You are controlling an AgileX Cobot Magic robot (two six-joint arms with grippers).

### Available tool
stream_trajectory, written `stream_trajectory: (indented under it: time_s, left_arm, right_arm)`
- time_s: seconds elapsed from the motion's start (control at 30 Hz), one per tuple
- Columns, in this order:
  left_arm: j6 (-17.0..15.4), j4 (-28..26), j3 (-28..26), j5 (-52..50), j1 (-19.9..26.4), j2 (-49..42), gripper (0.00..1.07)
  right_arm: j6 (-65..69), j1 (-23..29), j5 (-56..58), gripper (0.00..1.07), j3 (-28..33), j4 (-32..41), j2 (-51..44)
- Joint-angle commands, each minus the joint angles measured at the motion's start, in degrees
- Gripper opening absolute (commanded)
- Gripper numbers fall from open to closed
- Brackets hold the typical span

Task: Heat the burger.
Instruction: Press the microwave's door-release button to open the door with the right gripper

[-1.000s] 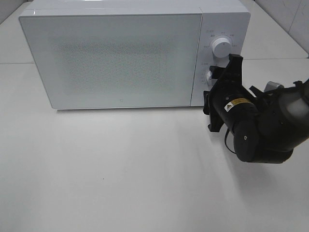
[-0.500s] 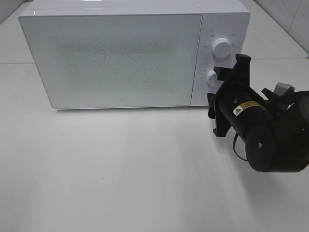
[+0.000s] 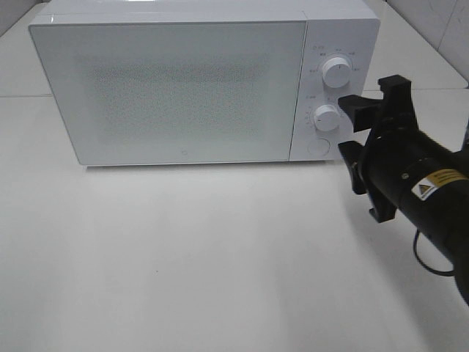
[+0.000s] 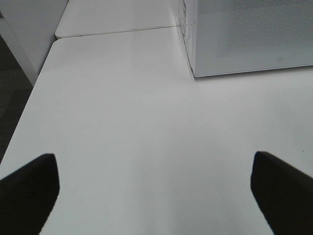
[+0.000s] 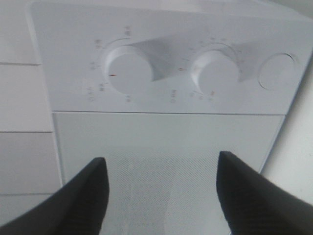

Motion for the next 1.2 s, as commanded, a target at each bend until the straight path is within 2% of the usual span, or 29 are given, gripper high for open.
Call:
stream_trajectory:
  time_s: [0.03,0.1,0.17,0.2,0.23,0.3,0.4,0.5,0.57,0.6,0.67,0.77,0.83,0.9,0.93,0.97,1.0,1.03,1.07,1.1,1.13,1.17,1.2]
  left_arm:
    - [-0.29,-0.17,0.11,-0.17,0.11,-1.15,1.01]
    - [-0.29,-0.17,0.11,-0.17,0.11,-1.15,1.01]
    - [-0.29,-0.17,0.11,-0.17,0.11,-1.15,1.01]
    - [-0.29,-0.17,0.11,-0.17,0.11,-1.15,1.01]
    - [-0.29,-0.17,0.11,-0.17,0.11,-1.15,1.01]
    - [-0.29,-0.17,0.11,-0.17,0.11,-1.15,1.01]
    - [-0.29,-0.17,0.11,-0.17,0.11,-1.15,1.01]
    - [-0.29,-0.17,0.11,-0.17,0.11,-1.15,1.01]
    - [-0.29,-0.17,0.11,-0.17,0.11,-1.15,1.01]
    - [-0.29,-0.17,0.11,-0.17,0.11,-1.15,1.01]
    - [-0.29,-0.17,0.11,-0.17,0.11,-1.15,1.01]
    - [-0.29,-0.17,0.11,-0.17,0.11,-1.15,1.01]
    - [-0.29,-0.17,0.11,-0.17,0.11,-1.15,1.01]
    - [-0.29,-0.17,0.11,-0.17,0.11,-1.15,1.01]
    - [-0.29,-0.17,0.11,-0.17,0.11,-1.15,1.01]
    - [-0.29,-0.17,0.11,-0.17,0.11,-1.15,1.01]
    - [-0.29,-0.17,0.11,-0.17,0.11,-1.15,1.01]
    - [-0.29,-0.17,0.11,-0.17,0.11,-1.15,1.01]
    - [-0.29,-0.17,0.11,-0.17,0.11,-1.15,1.01]
    - [-0.29,-0.17,0.11,-0.17,0.11,-1.15,1.01]
    - [-0.29,-0.17,0.11,-0.17,0.11,-1.15,1.01]
    - [-0.29,-0.17,0.11,-0.17,0.11,-1.15,1.01]
    - [-0.29,-0.17,0.11,-0.17,0.11,-1.15,1.01]
  right_arm:
    - [-10.31,0.06,-0.40,0.64,1.26,-0.11,-4.98]
    - [-13.18,0.06,1.60,0.64,1.55,-0.23,-7.10]
    - [-23.72,0.06,11.57,0.64,1.60,-0.34,-13.35]
    - [-23.72,0.06,11.57,0.64,1.60,-0.34,-13.35]
    - [-32.49,0.06,18.74,0.64,1.55,-0.34,-17.70]
    - [-37.18,0.06,21.20,0.64,1.55,-0.34,-19.25]
    - [-56.49,-0.34,33.40,0.64,1.09,1.38,-25.78]
    - [-60.05,-0.34,36.33,0.64,0.52,2.75,-26.76]
    - [-73.57,-0.34,45.55,0.64,-2.69,4.30,-28.93]
    - [-73.57,-0.34,45.55,0.64,-2.69,4.30,-28.93]
    - [-83.02,-0.34,53.34,0.64,-6.13,3.90,-29.16]
    - [-87.78,-0.34,59.30,0.64,-9.57,3.15,-29.11]
    - [-88.41,-0.40,60.50,0.64,-10.31,2.23,-29.11]
    - [-87.89,-1.72,64.80,0.64,-12.15,-0.63,-29.11]
    - [-85.26,-4.35,70.59,0.64,-13.75,-5.39,-29.11]
    - [-85.26,-4.35,70.59,0.64,-13.75,-5.39,-29.11]
    - [-83.25,-5.56,74.08,0.64,-14.67,-8.14,-29.11]
    - [-75.80,-8.31,80.04,0.64,-16.16,-15.13,-29.11]
    - [-75.80,-8.31,80.04,0.64,-16.16,-15.13,-29.11]
    - [-71.51,-10.03,82.91,0.65,-16.90,-19.14,-29.11]
    - [-64.74,-13.58,87.32,0.67,-17.99,-25.95,-29.11]
    - [-64.74,-13.58,87.32,0.67,-17.99,-25.95,-29.11]
    - [-61.42,-15.30,89.50,0.68,-18.56,-29.16,-29.11]
